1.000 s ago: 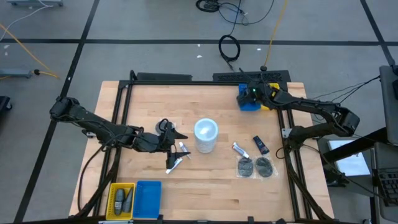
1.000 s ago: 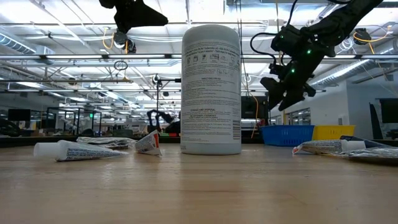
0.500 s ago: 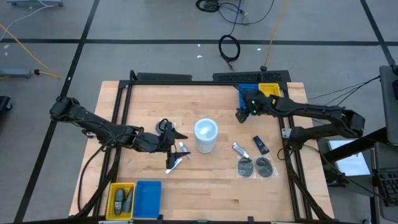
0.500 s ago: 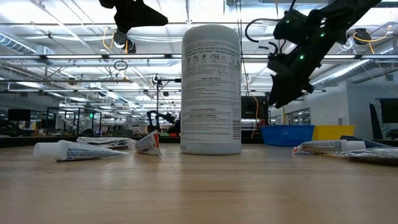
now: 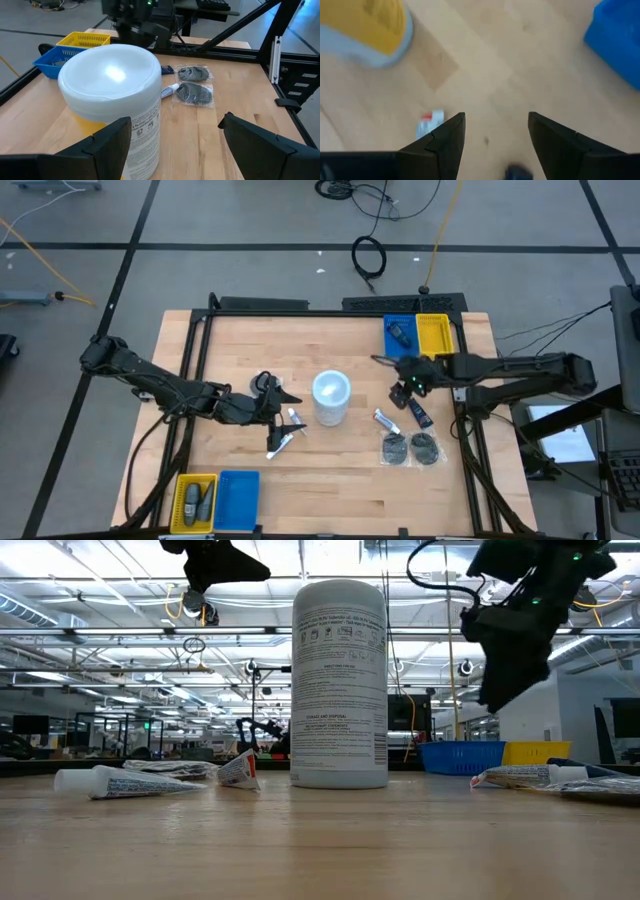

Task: Pick & Place Travel size toiletries
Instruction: Put the blue shave cream into the top blue bin

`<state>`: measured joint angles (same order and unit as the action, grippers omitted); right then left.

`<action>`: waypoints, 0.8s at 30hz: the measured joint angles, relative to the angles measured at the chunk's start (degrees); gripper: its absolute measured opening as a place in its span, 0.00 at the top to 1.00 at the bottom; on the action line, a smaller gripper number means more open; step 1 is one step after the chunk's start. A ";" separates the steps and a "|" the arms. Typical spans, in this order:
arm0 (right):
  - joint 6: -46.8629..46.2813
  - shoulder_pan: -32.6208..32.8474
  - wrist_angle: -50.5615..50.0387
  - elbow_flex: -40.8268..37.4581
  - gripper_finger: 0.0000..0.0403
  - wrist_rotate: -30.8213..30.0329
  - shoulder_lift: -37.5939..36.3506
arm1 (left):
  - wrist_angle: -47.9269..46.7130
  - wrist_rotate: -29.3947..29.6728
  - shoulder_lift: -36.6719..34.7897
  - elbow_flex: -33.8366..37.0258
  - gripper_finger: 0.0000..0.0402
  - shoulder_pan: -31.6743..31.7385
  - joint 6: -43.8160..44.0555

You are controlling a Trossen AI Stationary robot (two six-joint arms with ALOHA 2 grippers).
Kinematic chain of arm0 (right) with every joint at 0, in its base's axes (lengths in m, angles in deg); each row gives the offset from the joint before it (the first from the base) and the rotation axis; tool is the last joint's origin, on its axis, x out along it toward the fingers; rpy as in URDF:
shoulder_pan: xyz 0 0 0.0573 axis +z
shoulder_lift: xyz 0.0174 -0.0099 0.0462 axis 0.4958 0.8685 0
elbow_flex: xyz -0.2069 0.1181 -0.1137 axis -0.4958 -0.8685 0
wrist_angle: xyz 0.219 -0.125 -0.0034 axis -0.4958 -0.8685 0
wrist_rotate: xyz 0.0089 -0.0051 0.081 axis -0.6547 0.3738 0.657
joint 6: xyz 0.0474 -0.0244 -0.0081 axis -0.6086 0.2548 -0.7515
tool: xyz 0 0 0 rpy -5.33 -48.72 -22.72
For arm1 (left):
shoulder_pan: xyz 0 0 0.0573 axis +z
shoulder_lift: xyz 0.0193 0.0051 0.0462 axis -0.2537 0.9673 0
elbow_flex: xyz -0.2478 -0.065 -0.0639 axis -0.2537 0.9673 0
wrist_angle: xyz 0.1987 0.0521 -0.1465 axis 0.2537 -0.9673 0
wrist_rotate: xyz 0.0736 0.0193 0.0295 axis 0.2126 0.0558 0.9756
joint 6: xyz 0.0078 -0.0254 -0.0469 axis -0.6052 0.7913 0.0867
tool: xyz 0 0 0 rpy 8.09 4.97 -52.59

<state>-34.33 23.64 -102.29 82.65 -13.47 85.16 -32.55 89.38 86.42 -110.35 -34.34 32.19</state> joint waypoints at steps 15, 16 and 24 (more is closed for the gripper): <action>-13.13 9.26 -13.66 -0.01 0.47 -0.10 0.09 | -0.55 -0.01 0.00 0.00 0.23 -0.01 0.02; -13.79 9.44 -13.88 -0.11 0.47 -0.14 0.30 | -0.55 0.00 0.00 0.00 0.23 0.00 0.03; -17.01 9.71 -12.96 -4.57 0.47 0.01 0.54 | -1.05 -0.01 0.00 0.00 0.23 -0.01 0.11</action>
<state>-51.34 33.35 -115.26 78.08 -13.45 85.71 -33.60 89.37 86.42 -110.35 -34.36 32.30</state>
